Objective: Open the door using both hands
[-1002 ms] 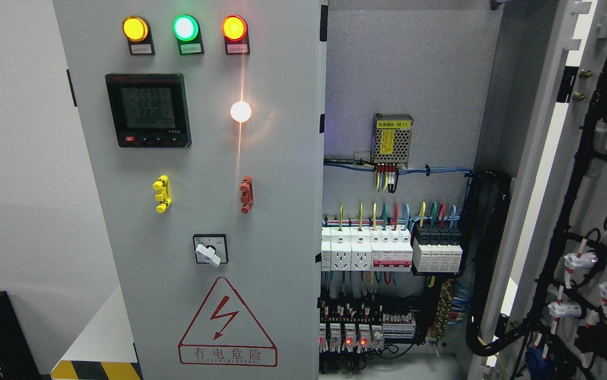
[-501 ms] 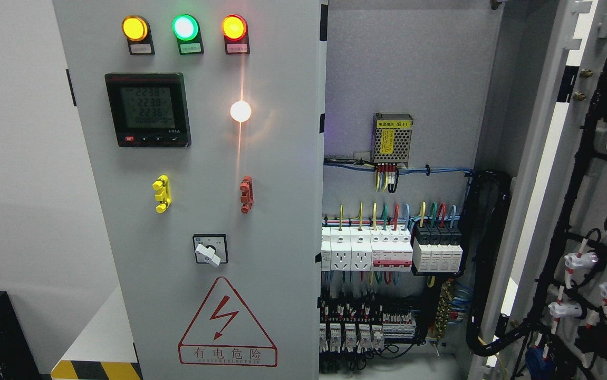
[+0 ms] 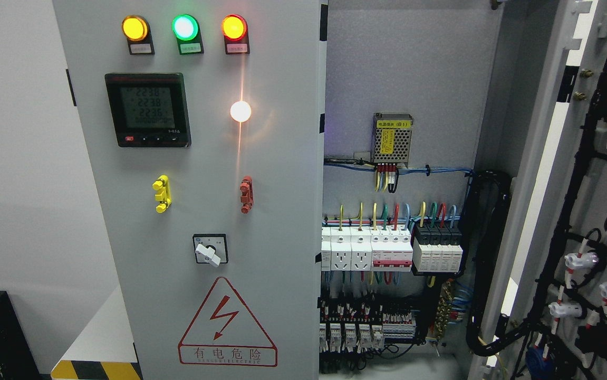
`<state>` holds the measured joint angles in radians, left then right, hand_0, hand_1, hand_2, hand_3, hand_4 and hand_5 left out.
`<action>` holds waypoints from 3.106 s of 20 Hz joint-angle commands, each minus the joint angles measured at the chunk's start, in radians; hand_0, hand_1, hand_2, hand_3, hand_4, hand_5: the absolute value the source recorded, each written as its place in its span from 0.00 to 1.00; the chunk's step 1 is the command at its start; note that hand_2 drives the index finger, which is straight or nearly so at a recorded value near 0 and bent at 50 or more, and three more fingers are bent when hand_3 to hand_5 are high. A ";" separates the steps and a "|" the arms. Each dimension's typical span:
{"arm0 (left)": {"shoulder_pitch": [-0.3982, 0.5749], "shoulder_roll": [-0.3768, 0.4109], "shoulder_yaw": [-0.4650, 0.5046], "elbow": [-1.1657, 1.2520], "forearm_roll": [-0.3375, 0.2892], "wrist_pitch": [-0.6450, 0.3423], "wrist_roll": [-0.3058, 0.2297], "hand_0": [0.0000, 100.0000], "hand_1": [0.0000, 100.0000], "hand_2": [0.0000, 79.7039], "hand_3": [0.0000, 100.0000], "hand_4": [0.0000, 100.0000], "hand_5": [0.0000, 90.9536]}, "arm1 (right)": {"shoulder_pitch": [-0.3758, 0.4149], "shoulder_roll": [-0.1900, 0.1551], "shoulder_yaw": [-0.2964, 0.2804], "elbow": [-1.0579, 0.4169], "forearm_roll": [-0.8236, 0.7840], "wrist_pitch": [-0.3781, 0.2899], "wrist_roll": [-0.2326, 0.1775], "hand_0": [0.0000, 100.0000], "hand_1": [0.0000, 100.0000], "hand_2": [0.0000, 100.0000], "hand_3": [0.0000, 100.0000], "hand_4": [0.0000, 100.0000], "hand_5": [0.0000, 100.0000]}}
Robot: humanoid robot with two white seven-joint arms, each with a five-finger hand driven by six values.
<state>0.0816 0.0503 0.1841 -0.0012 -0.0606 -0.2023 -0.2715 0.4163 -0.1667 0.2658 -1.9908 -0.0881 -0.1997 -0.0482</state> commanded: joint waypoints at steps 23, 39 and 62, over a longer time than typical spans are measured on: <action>0.010 0.002 0.002 -0.025 0.001 -0.008 -0.002 0.00 0.00 0.00 0.00 0.00 0.00 | -0.577 0.139 0.038 -0.054 -0.033 0.432 -0.002 0.00 0.00 0.00 0.00 0.00 0.00; 0.010 0.009 0.002 -0.026 0.001 -0.011 -0.002 0.00 0.00 0.00 0.00 0.00 0.00 | -0.797 0.214 0.024 0.070 -0.110 0.551 -0.004 0.00 0.00 0.00 0.00 0.00 0.00; -0.002 0.005 0.002 -0.033 0.002 -0.011 -0.002 0.00 0.00 0.00 0.00 0.00 0.00 | -1.059 0.204 -0.002 0.391 -0.186 0.574 0.005 0.00 0.00 0.00 0.00 0.00 0.00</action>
<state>0.0840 0.0575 0.1856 0.0000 -0.0589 -0.2136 -0.2729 -0.5890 0.0378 0.2750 -1.7293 -0.2375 0.3763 -0.0456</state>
